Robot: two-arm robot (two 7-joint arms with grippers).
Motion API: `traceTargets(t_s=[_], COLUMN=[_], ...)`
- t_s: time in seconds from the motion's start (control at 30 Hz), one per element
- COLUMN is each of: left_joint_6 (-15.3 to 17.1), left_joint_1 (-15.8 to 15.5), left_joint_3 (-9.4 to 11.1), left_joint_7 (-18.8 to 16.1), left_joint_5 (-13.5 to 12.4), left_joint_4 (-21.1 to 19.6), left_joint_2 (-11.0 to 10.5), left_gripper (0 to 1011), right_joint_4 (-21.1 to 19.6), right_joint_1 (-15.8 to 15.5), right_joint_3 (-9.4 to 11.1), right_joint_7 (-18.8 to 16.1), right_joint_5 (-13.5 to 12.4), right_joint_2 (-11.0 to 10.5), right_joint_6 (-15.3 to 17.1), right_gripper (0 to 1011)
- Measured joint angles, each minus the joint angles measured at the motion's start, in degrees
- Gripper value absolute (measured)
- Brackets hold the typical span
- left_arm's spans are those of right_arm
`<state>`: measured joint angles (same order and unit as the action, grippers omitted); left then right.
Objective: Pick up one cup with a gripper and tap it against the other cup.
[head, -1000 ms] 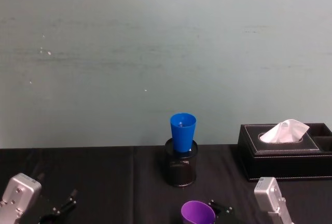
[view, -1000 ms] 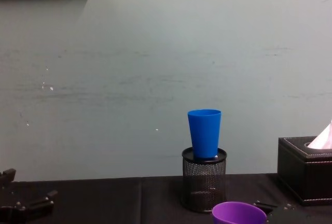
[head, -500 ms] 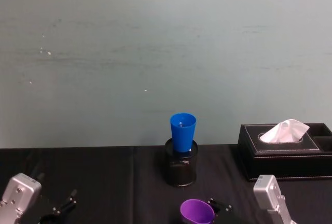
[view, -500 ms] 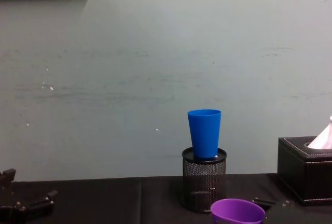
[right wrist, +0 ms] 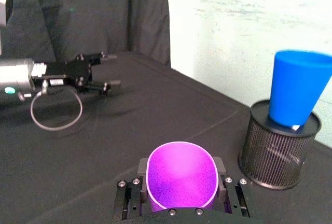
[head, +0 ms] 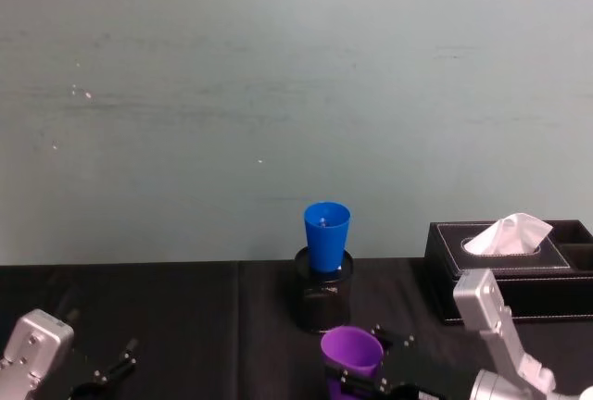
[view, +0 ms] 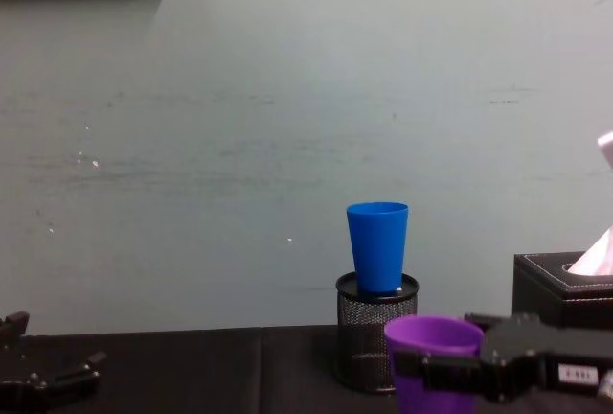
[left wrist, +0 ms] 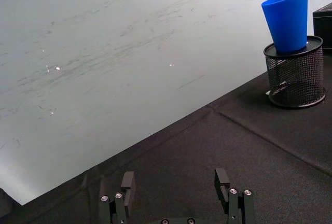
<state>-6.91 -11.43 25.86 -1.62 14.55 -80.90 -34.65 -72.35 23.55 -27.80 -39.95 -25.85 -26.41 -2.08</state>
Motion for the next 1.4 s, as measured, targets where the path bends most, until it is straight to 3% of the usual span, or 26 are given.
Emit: traceTargets(t_s=[0.5,0.73,1.4], left_joint_6=[0.0,0.0,0.0], left_joint_1=[0.0,0.0,0.0], left_joint_3=[0.0,0.0,0.0], left_joint_7=[0.0,0.0,0.0], left_joint_5=[0.0,0.0,0.0], left_joint_4=[0.0,0.0,0.0], left_joint_2=[0.0,0.0,0.0], left_gripper=[1000,1000,1000], right_joint_4=[-5.7,-6.2,-6.2], right_joint_1=[3.0,3.9,3.8], right_joint_3=[-0.3,-1.2,-1.1], right_joint_7=[0.7,0.7,0.7], right_joint_5=[-2.6,-3.1,-3.0], right_joint_2=[-2.8,-3.4,-3.3], right_joint_6=[5.4,6.2,6.0], right_gripper=[721,721,721])
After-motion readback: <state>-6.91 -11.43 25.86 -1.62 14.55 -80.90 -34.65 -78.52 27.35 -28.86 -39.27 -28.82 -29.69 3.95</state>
